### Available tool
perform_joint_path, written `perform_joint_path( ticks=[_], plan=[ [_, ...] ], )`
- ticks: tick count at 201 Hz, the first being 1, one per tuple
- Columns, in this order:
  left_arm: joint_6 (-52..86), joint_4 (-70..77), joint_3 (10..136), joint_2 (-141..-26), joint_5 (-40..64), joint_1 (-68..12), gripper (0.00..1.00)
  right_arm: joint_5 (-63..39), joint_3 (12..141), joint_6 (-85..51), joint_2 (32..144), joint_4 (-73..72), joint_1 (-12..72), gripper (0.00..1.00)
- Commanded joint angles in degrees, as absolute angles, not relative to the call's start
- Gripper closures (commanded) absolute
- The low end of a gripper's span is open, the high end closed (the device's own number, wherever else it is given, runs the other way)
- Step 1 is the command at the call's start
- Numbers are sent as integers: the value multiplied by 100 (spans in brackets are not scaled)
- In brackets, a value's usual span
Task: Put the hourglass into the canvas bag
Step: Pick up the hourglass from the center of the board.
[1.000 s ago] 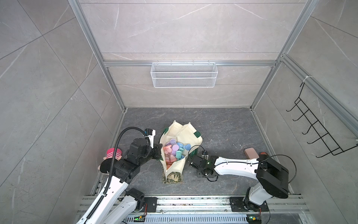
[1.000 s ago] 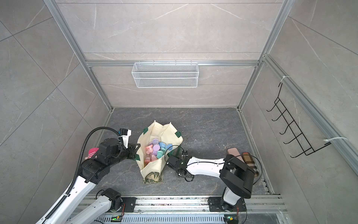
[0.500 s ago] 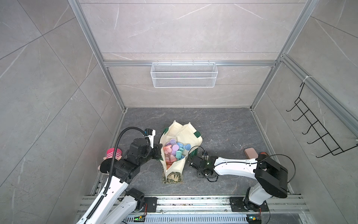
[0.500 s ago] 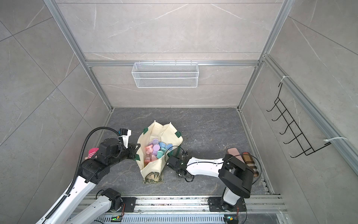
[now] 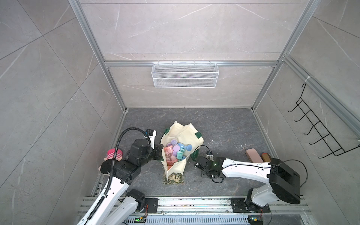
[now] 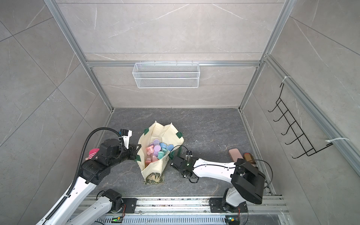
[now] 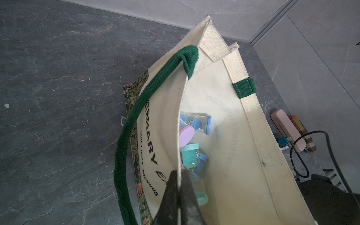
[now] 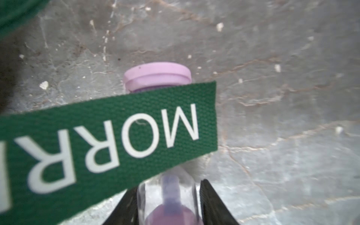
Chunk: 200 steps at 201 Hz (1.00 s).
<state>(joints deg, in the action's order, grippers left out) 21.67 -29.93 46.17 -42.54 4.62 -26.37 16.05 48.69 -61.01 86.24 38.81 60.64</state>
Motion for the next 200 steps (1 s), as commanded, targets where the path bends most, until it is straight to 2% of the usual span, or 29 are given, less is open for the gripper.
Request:
perform_joint_path(
  ticks=[1, 74, 146, 200],
  plan=[
    [2111, -2418, 4719, -4103, 516, -2632, 100, 1920, 4749, -6274, 8358, 4272, 5991, 73],
    [2111, -2417, 4716, -4087, 511, -2637, 100, 2404, 5027, -6157, 7474, 5069, 5799, 89],
    [2111, -2410, 4711, -4086, 518, -2637, 100, 3033, 5927, -5870, 6513, 5960, 5792, 98],
    [2109, -2401, 4717, -4103, 501, -2632, 100, 3416, 7012, -4880, 6350, 6066, 5785, 100]
  ],
)
